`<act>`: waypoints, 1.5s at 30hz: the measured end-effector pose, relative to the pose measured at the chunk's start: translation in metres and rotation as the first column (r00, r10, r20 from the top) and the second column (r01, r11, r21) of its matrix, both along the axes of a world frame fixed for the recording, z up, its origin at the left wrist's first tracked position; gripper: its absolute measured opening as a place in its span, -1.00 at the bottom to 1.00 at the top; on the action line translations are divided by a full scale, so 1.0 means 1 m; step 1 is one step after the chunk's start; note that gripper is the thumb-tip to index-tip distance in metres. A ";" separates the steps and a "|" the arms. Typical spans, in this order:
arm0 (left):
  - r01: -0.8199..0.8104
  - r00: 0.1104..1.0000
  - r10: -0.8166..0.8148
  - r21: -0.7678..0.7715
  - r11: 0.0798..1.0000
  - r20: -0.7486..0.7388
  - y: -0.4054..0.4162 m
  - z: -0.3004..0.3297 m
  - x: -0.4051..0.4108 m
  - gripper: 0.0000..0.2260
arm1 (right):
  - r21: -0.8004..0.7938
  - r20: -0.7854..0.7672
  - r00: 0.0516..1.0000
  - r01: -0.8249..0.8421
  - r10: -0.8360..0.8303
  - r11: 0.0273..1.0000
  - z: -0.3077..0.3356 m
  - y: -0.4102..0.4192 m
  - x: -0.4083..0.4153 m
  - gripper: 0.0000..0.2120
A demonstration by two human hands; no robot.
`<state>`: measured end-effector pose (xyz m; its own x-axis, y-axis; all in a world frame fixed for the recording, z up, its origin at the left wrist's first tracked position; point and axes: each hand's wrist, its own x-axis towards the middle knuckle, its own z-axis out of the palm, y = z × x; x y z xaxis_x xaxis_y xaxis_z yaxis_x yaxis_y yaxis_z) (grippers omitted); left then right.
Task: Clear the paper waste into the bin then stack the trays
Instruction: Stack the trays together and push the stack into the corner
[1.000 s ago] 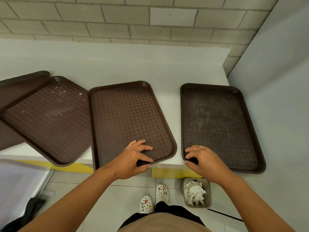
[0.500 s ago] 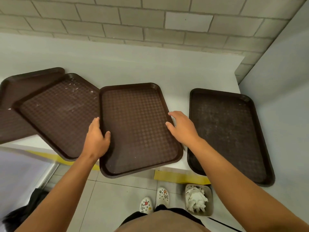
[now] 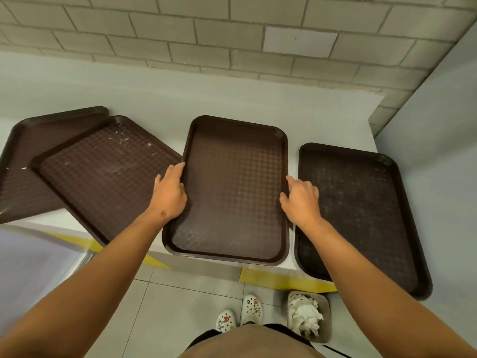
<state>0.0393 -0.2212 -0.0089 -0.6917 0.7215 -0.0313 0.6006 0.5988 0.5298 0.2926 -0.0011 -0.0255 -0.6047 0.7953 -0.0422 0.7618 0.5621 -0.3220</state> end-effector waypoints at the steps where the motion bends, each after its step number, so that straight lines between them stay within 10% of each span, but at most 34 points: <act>1: 0.027 1.000 -0.027 -0.034 0.999 -0.002 0.004 -0.003 0.000 -0.48 | 0.014 0.013 1.000 0.000 0.000 1.000 -0.001 0.002 0.004 -0.60; 45: 0.198 0.977 -0.210 -0.202 0.959 -0.038 -0.011 -0.028 -0.020 -0.37 | -0.075 -0.058 0.997 0.044 -0.048 0.996 -0.010 -0.009 0.035 -0.55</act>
<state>0.0189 -0.2321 -0.0368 -0.5353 0.8312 -0.1501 0.7471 0.5489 0.3749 0.3280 -0.0100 -0.0358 -0.5707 0.8184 -0.0667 0.7646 0.5000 -0.4067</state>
